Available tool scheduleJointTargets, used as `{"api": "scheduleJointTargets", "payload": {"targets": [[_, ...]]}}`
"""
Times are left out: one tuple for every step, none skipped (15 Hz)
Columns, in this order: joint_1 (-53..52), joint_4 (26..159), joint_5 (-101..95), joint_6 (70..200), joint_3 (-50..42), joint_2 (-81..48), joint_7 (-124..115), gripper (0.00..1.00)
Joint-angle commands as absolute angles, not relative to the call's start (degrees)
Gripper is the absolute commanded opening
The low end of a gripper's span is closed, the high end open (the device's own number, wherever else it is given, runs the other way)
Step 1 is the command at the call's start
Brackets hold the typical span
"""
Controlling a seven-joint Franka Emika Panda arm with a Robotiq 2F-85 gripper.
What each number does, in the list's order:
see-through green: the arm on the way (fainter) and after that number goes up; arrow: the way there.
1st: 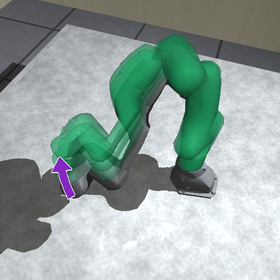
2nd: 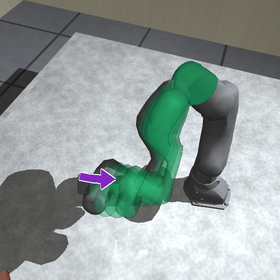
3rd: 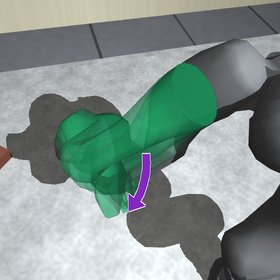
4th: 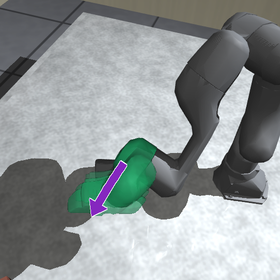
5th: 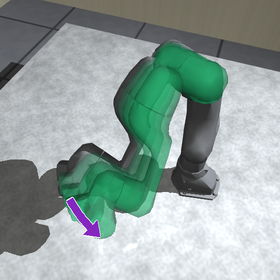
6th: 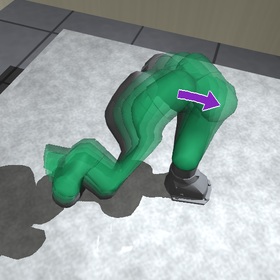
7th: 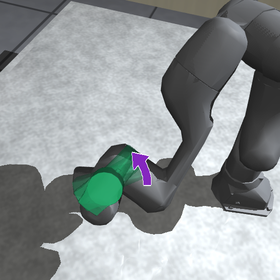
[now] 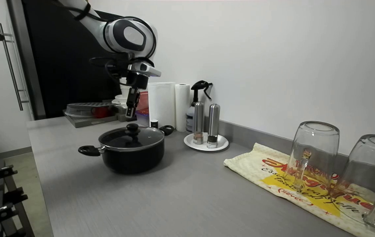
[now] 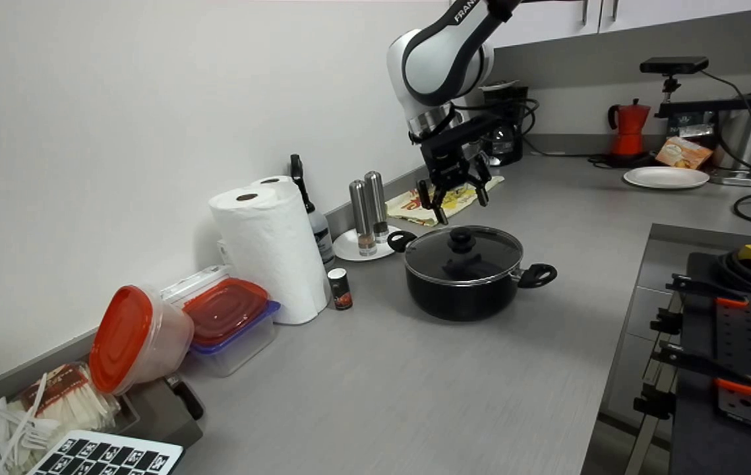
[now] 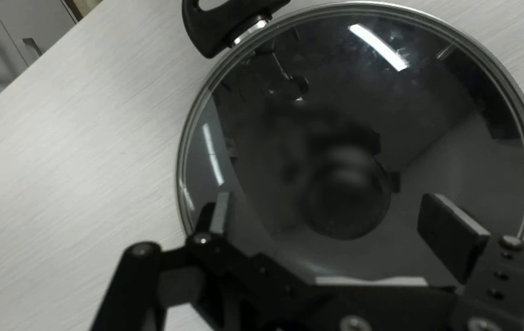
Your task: Take the lid off the pot on the counter
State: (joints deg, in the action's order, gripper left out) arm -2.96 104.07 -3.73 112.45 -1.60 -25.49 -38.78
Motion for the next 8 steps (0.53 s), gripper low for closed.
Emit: {"api": "scheduleJointTargets", "payload": {"targets": [[-3.9,103.0,-2.8,112.9,-2.9,-27.4,-40.2,1.00],[-3.9,103.0,-2.7,112.7,-2.9,-27.7,-40.4,1.00],[-4.0,102.9,-2.6,112.7,-2.9,-28.0,-40.5,1.00],[-4.1,102.7,-2.5,112.7,-2.9,-28.3,-40.6,1.00],[-4.1,102.6,-2.3,112.7,-2.8,-28.6,-40.6,1.00],[-4.1,102.4,-2.1,112.7,-2.8,-28.9,-40.6,1.00],[-4.1,102.3,-1.9,112.7,-2.8,-29.1,-40.6,1.00],[-4.2,102.1,-1.9,112.8,-2.8,-29.4,-40.6,1.00]]}}
